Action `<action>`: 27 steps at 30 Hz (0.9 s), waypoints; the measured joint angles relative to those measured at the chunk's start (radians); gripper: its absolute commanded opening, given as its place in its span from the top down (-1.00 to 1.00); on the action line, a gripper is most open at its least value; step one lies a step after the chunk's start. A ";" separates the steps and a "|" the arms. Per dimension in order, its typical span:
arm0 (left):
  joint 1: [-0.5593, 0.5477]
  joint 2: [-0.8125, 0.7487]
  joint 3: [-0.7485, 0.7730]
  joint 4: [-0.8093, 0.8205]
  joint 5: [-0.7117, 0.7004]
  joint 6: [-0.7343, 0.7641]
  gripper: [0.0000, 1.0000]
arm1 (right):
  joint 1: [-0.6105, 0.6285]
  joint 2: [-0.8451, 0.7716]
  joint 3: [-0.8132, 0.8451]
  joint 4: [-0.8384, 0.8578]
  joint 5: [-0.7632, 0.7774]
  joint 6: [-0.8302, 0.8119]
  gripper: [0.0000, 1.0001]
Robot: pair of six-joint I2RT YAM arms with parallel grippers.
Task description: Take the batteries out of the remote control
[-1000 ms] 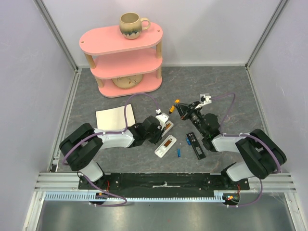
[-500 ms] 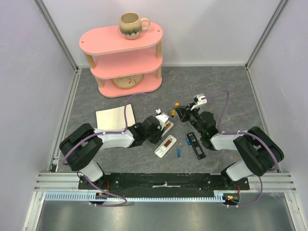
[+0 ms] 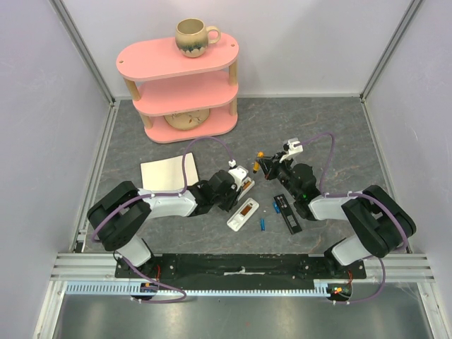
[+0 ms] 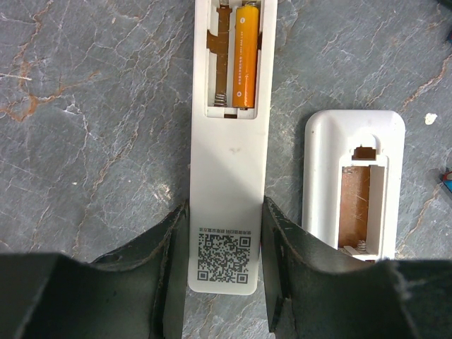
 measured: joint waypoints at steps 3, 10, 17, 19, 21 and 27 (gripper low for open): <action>0.000 0.000 0.000 0.000 0.000 0.000 0.96 | 0.000 0.001 -0.005 0.000 -0.002 0.001 1.00; 0.000 0.000 0.000 0.000 0.000 0.000 0.96 | 0.000 0.002 -0.016 0.010 -0.005 0.008 1.00; 0.000 0.000 0.000 0.000 0.000 0.000 0.96 | 0.006 0.021 -0.017 0.024 -0.018 0.017 1.00; 0.000 0.000 0.000 0.000 0.000 0.000 0.96 | 0.007 0.021 -0.018 0.027 -0.018 0.016 1.00; 0.000 0.001 0.000 0.000 0.000 0.000 0.96 | 0.008 0.021 -0.020 0.032 -0.018 0.016 1.00; 0.000 0.002 0.000 0.001 0.000 0.000 0.96 | 0.008 0.042 -0.023 0.065 -0.022 0.027 1.00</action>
